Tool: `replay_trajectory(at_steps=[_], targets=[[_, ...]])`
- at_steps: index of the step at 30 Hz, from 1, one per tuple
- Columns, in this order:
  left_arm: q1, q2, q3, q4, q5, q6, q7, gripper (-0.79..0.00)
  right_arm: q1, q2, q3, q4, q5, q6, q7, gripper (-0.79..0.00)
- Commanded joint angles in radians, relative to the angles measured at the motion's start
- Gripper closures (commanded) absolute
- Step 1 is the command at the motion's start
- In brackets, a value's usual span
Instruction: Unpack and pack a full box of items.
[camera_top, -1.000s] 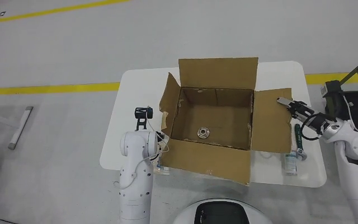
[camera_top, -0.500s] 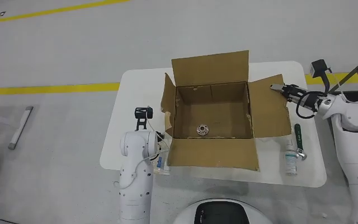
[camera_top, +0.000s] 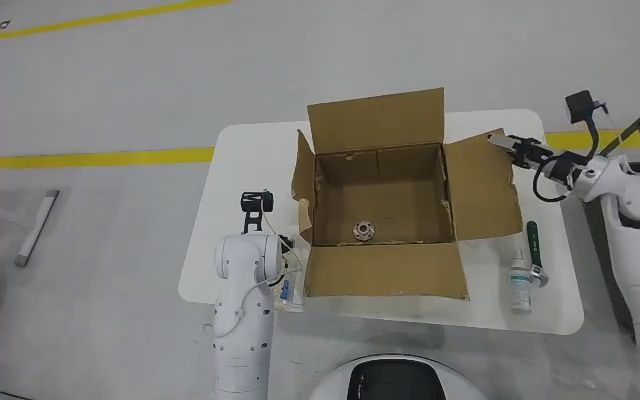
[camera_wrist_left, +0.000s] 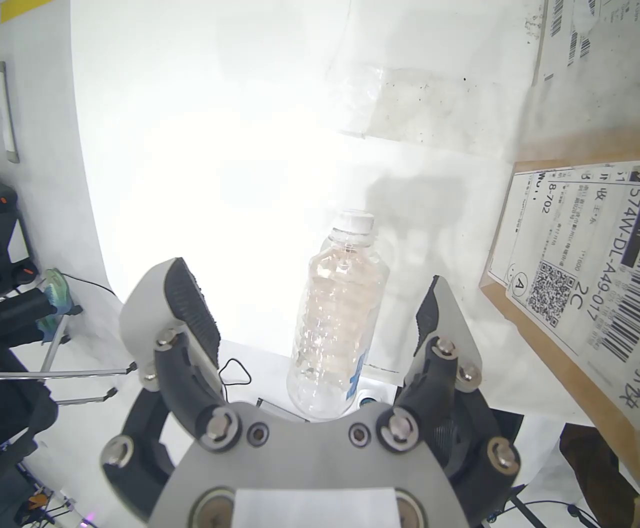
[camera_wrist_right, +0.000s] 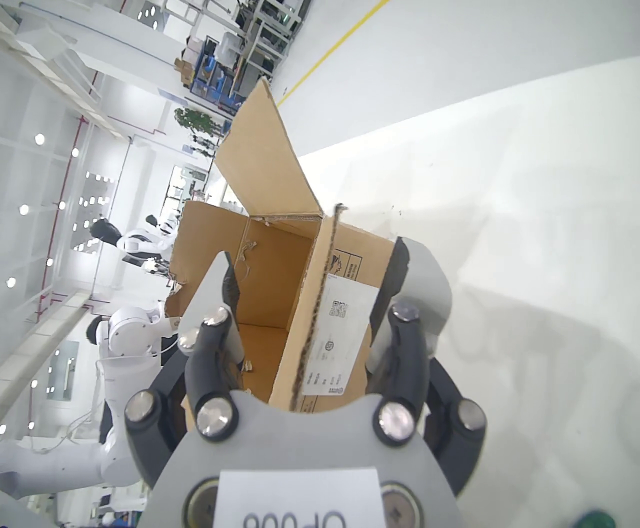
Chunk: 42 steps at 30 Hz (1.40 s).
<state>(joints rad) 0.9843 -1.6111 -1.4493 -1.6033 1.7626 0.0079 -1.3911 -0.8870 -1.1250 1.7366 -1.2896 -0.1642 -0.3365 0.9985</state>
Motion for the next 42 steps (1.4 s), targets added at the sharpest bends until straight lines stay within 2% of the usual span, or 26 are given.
replay_trajectory(at_steps=[1, 6, 7, 8, 10, 11, 15, 21, 26, 34, 42], targets=[[0.000, 0.000, 0.000, 0.000, 0.000, 0.000, 0.000, -0.785, -0.031, 0.007, 0.016, -0.082, -0.061, 0.001, -0.029, -0.785], [0.000, 0.000, 0.000, 0.000, 0.000, 0.000, 0.000, -0.785, -0.135, 0.017, 0.056, -0.323, -0.154, 0.039, -0.124, -0.785], [0.000, 0.000, 0.000, 0.000, 0.000, 0.000, 0.000, -0.785, -0.156, 0.018, 0.056, -0.375, -0.159, 0.043, -0.135, -0.680], [0.000, 0.000, 0.000, 0.000, 0.000, 0.000, 0.000, -0.785, -0.167, 0.019, 0.054, -0.405, -0.165, 0.039, -0.139, -0.382], [0.000, 0.000, 0.000, 0.000, 0.000, 0.000, 0.000, -0.785, -0.179, 0.021, 0.041, -0.455, -0.185, 0.028, -0.144, -0.102], [0.000, 0.000, 0.000, 0.000, 0.000, 0.000, 0.000, -0.785, -0.181, 0.022, 0.034, -0.467, -0.196, 0.024, -0.147, 0.000], [0.000, 0.000, 0.000, 0.000, 0.000, 0.000, 0.000, -0.785, -0.184, 0.022, -0.039, -0.495, -0.256, 0.029, -0.167, 0.000], [0.000, 0.000, 0.000, 0.000, 0.000, 0.000, 0.000, -0.785, -0.126, 0.020, -0.222, -0.489, -0.422, 0.036, -0.108, 0.000], [0.000, 0.000, 0.000, 0.000, 0.000, 0.000, 0.000, -0.785, -0.027, 0.012, -0.407, -0.436, -0.563, 0.041, -0.006, 0.000], [0.000, 0.000, 0.000, 0.000, 0.000, 0.000, 0.000, -0.785, 0.123, -0.025, -0.652, -0.289, -0.665, 0.071, 0.039, 0.000], [0.000, 0.000, 0.000, 0.000, 0.000, 0.000, 0.000, -0.785, 0.142, -0.030, -0.679, -0.268, -0.681, 0.075, 0.038, 0.000]])
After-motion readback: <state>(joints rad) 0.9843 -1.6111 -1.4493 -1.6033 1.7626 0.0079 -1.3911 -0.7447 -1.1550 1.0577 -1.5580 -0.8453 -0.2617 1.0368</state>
